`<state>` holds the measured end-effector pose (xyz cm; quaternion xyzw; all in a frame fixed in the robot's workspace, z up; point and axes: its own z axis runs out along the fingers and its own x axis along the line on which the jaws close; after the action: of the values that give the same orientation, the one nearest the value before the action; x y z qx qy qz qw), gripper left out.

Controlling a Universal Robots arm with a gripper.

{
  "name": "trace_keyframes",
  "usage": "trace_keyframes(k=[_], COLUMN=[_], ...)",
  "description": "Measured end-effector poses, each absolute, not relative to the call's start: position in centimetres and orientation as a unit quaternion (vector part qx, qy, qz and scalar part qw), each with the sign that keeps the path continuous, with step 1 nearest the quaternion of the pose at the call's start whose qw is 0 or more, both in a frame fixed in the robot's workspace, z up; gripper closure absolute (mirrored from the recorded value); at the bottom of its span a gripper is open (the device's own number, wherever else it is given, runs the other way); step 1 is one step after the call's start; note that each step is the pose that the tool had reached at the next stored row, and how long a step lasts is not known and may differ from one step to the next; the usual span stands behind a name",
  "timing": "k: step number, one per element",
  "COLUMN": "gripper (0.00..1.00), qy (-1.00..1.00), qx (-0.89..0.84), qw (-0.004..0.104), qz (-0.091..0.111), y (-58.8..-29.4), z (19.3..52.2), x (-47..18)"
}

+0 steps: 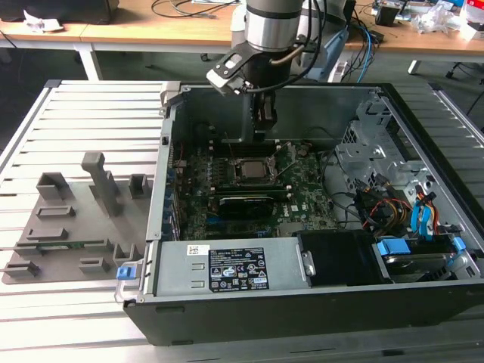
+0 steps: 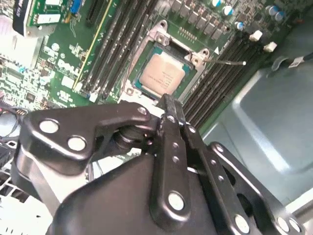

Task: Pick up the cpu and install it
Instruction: 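Place the cpu into insertion slot, then close the cpu cover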

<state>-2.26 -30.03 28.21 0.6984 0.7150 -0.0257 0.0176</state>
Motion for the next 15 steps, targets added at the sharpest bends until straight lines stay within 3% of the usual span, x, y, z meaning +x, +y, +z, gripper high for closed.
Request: trace_keyframes(k=[15], gripper=[0.89], qy=[0.715], qx=[0.698], qw=[0.018], qz=[-0.026], y=[-30.0], z=[28.3], x=[1.1])
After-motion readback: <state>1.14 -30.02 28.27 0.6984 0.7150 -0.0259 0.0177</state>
